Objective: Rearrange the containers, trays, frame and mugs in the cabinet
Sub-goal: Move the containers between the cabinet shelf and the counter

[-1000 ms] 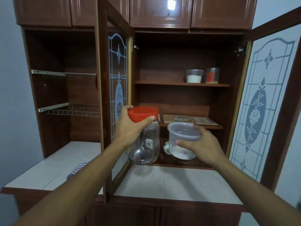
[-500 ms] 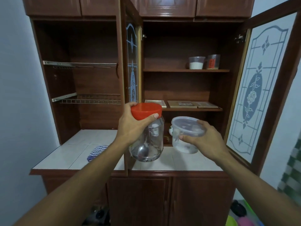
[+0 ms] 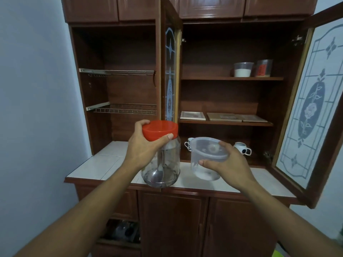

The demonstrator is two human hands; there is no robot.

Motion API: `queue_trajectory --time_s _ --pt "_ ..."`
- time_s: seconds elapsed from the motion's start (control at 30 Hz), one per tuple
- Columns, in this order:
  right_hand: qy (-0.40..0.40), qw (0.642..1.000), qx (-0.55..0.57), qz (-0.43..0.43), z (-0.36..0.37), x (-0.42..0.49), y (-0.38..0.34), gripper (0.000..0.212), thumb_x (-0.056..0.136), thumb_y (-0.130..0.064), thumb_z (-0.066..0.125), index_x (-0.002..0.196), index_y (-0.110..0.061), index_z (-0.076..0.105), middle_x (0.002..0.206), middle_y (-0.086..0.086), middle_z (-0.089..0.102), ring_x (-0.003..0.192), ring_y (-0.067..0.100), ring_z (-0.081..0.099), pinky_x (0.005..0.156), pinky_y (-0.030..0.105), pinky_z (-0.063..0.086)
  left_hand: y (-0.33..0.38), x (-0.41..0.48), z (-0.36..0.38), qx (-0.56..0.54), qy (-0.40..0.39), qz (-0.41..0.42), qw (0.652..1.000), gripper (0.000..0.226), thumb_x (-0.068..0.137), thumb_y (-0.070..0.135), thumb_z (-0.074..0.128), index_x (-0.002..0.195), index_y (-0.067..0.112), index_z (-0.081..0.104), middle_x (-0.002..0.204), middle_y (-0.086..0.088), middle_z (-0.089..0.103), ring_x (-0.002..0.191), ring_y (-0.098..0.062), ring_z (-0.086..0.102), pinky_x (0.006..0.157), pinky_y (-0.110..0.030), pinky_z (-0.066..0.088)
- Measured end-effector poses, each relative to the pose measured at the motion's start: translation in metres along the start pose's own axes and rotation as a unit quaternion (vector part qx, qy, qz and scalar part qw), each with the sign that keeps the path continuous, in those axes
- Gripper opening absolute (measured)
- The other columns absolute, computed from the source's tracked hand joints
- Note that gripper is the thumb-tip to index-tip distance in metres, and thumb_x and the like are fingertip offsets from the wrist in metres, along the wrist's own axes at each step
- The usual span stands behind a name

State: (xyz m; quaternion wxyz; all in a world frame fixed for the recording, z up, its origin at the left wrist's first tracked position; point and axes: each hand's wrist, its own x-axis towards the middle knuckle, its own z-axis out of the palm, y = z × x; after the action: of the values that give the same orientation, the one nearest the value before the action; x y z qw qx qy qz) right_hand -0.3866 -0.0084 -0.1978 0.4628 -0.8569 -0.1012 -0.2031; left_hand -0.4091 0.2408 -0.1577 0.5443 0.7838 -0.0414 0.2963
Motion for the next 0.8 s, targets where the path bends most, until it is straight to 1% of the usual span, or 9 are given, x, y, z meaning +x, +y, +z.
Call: queue_trajectory --time_s 0.13,0.23,0.37,0.47,0.57,0.6,0.67,0.73,0.8 --pt "-0.02 0.999 0.018 -0.019 0.009 -0.004 -0.009 0.084 0.063 -0.043 0.088 0.136 -0.022 0.051 0.114 -0.012 0.05 0.102 0.007 0.048 0.07 0.011 0.039 -0.011 -0.009 -0.012 0.005 0.011 -0.008 1.0 0.091 0.059 0.06 0.074 0.134 0.031 0.034 0.127 0.004 0.048 0.111 -0.017 0.053 0.075 -0.017 0.045" --pt "-0.034 0.999 0.017 -0.028 0.02 -0.006 -0.014 0.084 0.063 -0.044 0.089 0.135 -0.023 0.052 0.112 -0.013 0.049 0.101 0.007 0.05 0.072 0.016 0.04 -0.018 -0.01 -0.023 0.011 0.027 -0.018 0.999 0.09 0.06 0.059 0.074 0.134 0.03 0.034 0.124 0.004 0.047 0.108 -0.016 0.053 0.071 -0.013 0.043" --pt "-0.044 0.998 0.03 -0.026 0.04 -0.008 -0.021 0.089 0.062 -0.045 0.089 0.138 -0.023 0.049 0.122 -0.011 0.053 0.103 0.005 0.049 0.078 0.016 0.04 -0.03 -0.007 -0.043 0.022 0.042 -0.018 0.999 0.084 0.063 0.056 0.075 0.132 0.031 0.034 0.121 0.006 0.046 0.103 -0.014 0.051 0.066 -0.01 0.039" --pt "-0.044 0.999 0.016 -0.019 0.062 -0.006 -0.031 0.099 0.057 -0.054 0.088 0.142 -0.024 0.046 0.135 -0.006 0.052 0.117 0.012 0.052 0.089 0.026 0.045 -0.043 -0.001 -0.063 0.024 0.042 -0.022 0.999 0.086 0.061 0.059 0.074 0.133 0.032 0.033 0.123 0.006 0.045 0.106 -0.015 0.051 0.067 -0.011 0.04" --pt "-0.045 0.999 0.007 -0.011 0.085 -0.005 -0.044 0.102 0.052 -0.063 0.086 0.139 -0.027 0.048 0.131 -0.006 0.055 0.118 0.016 0.054 0.093 0.034 0.051 -0.056 0.008 -0.085 0.027 0.041 -0.021 0.999 0.085 0.064 0.057 0.075 0.133 0.032 0.033 0.123 0.007 0.044 0.107 -0.015 0.05 0.067 -0.012 0.04" --pt "-0.042 0.999 0.01 -0.01 0.094 -0.005 -0.05 0.1 0.051 -0.063 0.086 0.137 -0.027 0.05 0.129 -0.006 0.056 0.116 0.016 0.056 0.092 0.034 0.052 -0.061 0.01 -0.093 0.031 0.038 -0.018 0.999 0.085 0.064 0.057 0.075 0.134 0.032 0.032 0.123 0.007 0.044 0.107 -0.015 0.05 0.067 -0.012 0.04" --pt "-0.031 0.999 0.019 -0.008 0.114 -0.006 -0.062 0.093 0.055 -0.055 0.088 0.135 -0.026 0.051 0.126 -0.008 0.055 0.114 0.014 0.055 0.088 0.029 0.05 -0.071 0.017 -0.112 0.038 0.028 -0.017 0.999 0.087 0.063 0.058 0.073 0.135 0.032 0.032 0.123 0.007 0.043 0.108 -0.015 0.049 0.069 -0.013 0.041" --pt "-0.027 0.999 0.025 -0.007 0.127 -0.008 -0.071 0.087 0.061 -0.045 0.089 0.136 -0.023 0.05 0.122 -0.01 0.051 0.11 0.012 0.051 0.084 0.024 0.044 -0.078 0.022 -0.125 0.045 0.025 -0.015 0.999 0.088 0.062 0.06 0.074 0.134 0.033 0.032 0.124 0.007 0.043 0.109 -0.016 0.049 0.075 -0.019 0.044" --pt "-0.021 0.999 0.024 0.001 0.146 -0.009 -0.078 0.087 0.062 -0.044 0.089 0.136 -0.023 0.05 0.122 -0.01 0.05 0.109 0.01 0.049 0.082 0.023 0.043 -0.088 0.029 -0.143 0.05 0.021 -0.013 0.998 0.088 0.062 0.06 0.074 0.134 0.034 0.032 0.125 0.008 0.044 0.109 -0.016 0.049 0.08 -0.025 0.046"
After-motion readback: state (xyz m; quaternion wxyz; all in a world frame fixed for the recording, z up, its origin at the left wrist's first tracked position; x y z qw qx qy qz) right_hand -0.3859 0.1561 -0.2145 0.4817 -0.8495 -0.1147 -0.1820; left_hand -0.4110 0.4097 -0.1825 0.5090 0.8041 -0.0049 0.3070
